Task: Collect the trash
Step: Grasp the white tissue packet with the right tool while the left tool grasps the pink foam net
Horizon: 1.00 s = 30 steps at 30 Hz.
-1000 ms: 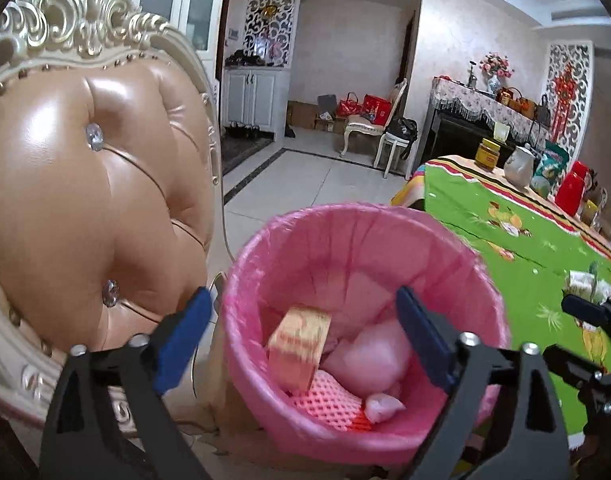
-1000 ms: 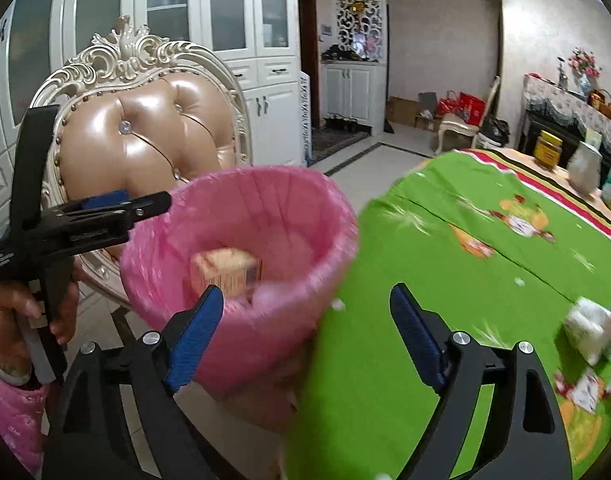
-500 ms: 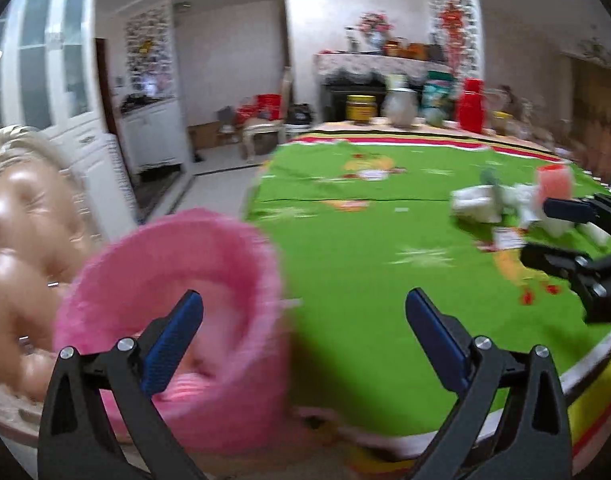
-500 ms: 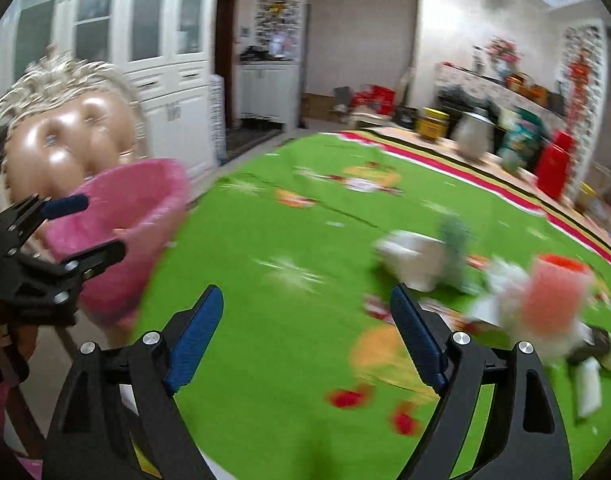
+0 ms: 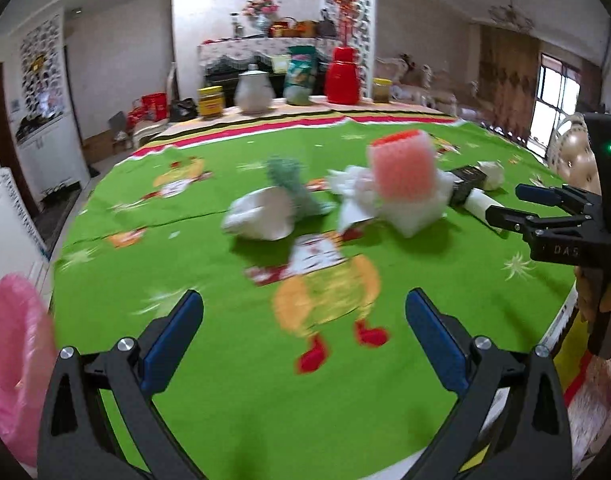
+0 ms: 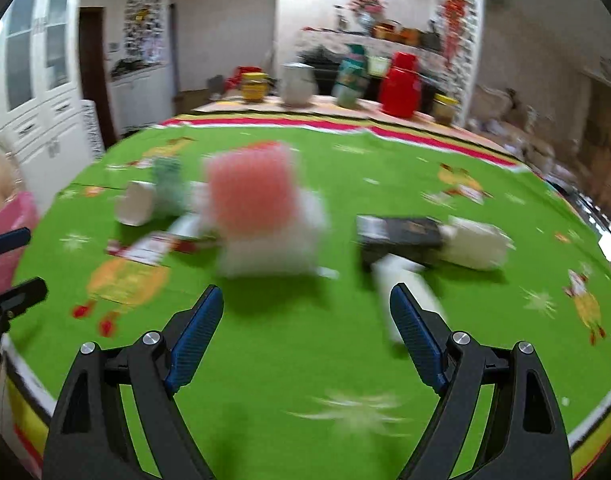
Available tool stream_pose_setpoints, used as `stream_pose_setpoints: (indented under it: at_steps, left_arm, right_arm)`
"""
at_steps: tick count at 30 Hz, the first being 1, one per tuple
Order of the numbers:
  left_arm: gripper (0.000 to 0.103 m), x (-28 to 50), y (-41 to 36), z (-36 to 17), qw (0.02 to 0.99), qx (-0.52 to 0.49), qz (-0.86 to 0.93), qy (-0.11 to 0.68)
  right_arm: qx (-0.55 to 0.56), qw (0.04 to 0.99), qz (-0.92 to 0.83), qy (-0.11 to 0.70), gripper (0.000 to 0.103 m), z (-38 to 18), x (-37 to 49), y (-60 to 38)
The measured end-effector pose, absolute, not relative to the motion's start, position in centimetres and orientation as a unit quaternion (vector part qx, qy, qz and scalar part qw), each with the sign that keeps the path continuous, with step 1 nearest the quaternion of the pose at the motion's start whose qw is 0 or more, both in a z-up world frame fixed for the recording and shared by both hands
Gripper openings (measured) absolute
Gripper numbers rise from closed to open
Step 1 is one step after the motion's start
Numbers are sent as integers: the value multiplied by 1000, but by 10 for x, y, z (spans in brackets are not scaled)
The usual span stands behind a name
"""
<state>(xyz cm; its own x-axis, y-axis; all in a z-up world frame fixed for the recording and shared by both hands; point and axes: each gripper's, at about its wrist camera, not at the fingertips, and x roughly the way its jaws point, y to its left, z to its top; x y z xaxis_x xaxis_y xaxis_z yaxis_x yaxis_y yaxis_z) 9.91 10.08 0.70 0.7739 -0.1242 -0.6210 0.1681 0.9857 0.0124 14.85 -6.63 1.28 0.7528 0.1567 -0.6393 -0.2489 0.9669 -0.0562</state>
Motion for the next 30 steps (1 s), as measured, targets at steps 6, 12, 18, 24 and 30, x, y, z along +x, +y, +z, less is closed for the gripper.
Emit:
stream_pose_setpoints:
  at_steps: [6, 12, 18, 24, 30]
  left_arm:
    - [98, 137, 62, -3, 930, 31, -103, 351]
    - [98, 150, 45, -4, 925, 48, -106, 361]
    - [98, 161, 35, -3, 924, 29, -102, 366]
    - [98, 188, 21, -2, 922, 5, -95, 375]
    - [98, 222, 1, 7, 929, -25, -87, 358]
  right_arm:
    - [-51, 922, 75, 377, 80, -9, 180, -127]
    - [-42, 905, 98, 412, 80, -24, 210, -136]
    - [-60, 896, 125, 421, 75, -30, 227, -123]
    - [-69, 898, 153, 406, 38, -28, 220, -123]
    - [-45, 908, 167, 381, 38, -20, 212, -127]
